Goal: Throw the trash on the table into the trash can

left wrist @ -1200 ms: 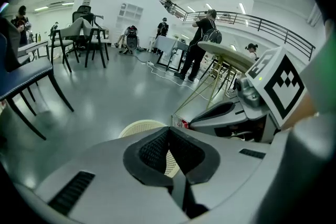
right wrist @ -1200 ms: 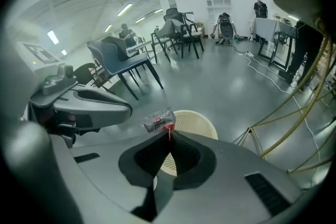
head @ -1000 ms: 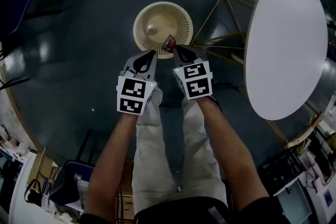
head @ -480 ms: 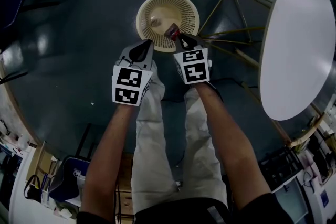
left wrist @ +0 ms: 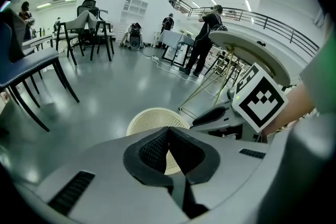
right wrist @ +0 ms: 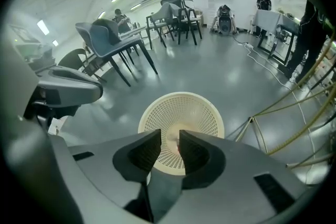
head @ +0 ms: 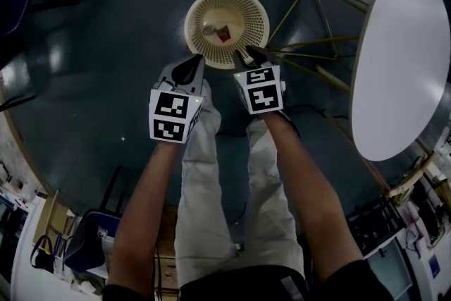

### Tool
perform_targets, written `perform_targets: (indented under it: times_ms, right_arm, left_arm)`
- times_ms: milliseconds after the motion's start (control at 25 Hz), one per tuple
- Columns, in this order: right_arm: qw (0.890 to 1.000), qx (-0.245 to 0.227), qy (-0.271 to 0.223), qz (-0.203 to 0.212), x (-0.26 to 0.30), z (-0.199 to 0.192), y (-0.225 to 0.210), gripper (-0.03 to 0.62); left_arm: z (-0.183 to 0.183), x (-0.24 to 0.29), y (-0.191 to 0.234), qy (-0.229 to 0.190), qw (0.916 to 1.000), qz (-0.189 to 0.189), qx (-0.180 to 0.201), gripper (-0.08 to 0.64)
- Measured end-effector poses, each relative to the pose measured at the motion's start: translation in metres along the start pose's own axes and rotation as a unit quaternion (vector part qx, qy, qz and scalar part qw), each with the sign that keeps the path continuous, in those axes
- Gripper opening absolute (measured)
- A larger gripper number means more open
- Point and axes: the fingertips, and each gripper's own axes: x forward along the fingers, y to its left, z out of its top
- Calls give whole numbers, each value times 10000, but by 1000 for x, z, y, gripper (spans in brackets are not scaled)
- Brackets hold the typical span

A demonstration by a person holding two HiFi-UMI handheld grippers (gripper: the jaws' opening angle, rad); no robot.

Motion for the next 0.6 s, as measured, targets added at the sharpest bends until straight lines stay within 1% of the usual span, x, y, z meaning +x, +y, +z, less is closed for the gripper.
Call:
perform_targets:
  times_ms: [160, 320, 440, 600]
  right_arm:
    - [9998, -176, -2, 31, -13, 4, 4, 76]
    - [9995, -255, -185, 78, -34, 15, 10, 35]
    - [9989, -259, -345, 171, -54, 27, 18, 20]
    - [9975, -320, -546, 304, -90, 41, 34, 18]
  left_arm:
    - [4, -4, -6, 4, 10000, -17, 5, 15]
    - [17, -15, -12, -75, 10000, 1, 53, 15]
    - [32, -25, -19, -181, 9998, -11, 113, 15]
    - [52, -51, -31, -392, 9992, 21, 64, 15]
